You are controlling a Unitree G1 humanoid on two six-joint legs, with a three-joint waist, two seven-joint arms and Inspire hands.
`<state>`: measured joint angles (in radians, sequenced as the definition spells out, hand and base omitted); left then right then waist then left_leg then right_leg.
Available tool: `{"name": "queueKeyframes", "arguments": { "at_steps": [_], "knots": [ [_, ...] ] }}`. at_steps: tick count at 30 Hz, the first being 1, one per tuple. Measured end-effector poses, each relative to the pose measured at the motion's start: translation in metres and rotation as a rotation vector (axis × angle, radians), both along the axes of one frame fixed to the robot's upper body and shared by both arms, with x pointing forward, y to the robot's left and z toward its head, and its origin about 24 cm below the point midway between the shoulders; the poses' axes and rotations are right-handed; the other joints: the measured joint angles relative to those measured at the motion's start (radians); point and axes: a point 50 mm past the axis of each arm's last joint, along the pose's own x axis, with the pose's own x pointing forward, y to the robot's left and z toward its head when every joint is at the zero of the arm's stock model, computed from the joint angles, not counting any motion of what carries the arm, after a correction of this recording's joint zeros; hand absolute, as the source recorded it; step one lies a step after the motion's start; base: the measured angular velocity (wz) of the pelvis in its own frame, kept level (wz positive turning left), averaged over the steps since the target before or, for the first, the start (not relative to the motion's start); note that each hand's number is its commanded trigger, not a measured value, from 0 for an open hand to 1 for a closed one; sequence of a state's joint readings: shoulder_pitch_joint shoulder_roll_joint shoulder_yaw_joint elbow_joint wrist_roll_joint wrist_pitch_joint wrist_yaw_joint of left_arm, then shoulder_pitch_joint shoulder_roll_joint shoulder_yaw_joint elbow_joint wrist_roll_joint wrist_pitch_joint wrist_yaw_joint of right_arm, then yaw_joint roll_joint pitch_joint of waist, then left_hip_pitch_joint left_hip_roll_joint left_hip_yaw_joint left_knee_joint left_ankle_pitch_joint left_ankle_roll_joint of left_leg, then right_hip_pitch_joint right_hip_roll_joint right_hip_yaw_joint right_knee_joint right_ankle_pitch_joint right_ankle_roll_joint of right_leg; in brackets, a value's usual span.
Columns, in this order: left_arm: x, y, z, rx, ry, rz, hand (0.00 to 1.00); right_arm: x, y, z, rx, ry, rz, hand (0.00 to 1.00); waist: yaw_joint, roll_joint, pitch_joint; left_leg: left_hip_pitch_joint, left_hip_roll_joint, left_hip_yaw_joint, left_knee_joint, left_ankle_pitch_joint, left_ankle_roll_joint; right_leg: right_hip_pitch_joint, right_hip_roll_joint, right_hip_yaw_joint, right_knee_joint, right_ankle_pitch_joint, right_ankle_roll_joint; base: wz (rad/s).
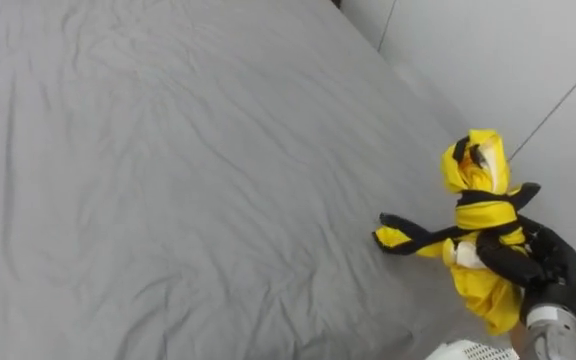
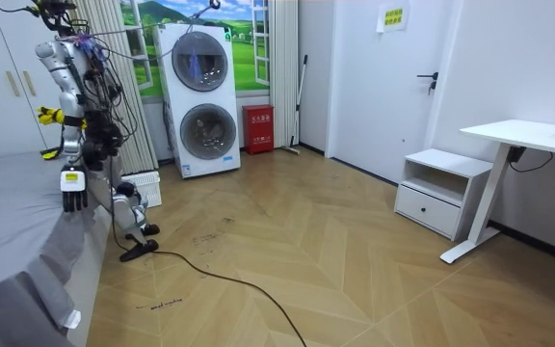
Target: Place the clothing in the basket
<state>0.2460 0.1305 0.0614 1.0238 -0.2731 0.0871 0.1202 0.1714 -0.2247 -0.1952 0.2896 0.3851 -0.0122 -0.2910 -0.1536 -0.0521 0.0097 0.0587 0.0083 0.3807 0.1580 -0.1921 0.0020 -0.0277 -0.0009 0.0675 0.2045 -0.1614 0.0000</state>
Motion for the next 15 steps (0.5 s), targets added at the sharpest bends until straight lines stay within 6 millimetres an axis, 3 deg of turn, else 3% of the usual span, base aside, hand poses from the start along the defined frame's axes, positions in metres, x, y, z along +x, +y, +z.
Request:
{"name": "queueKeyframes", "arguments": {
  "at_steps": [8,10,15],
  "knots": [
    [-0.013,-0.001,-0.002,-0.008,0.071,0.077,0.0,-0.007,-0.004,-0.003,-0.005,0.024,-0.026,1.0,-0.044,0.024,0.0024,-0.01,0.013,0.087,-0.007,-0.006,-0.008,-0.049,0.027,0.086,0.001,0.017,-0.003,-0.34],
    [-0.014,-0.004,-0.003,-0.021,0.092,0.055,0.0,-0.008,-0.008,-0.002,-0.012,0.025,-0.042,1.0,-0.061,0.046,0.0,-0.032,0.015,0.106,-0.005,-0.006,-0.008,-0.078,0.031,0.107,0.002,0.028,0.001,-0.26],
    [-0.015,-0.005,-0.003,-0.03,0.093,0.06,0.0,-0.006,-0.009,-0.004,-0.009,0.033,-0.052,1.0,-0.088,0.068,0.0048,-0.089,0.018,0.14,0.012,-0.007,-0.006,-0.158,0.04,0.144,0.031,0.036,0.002,-0.26]
  ]
}}
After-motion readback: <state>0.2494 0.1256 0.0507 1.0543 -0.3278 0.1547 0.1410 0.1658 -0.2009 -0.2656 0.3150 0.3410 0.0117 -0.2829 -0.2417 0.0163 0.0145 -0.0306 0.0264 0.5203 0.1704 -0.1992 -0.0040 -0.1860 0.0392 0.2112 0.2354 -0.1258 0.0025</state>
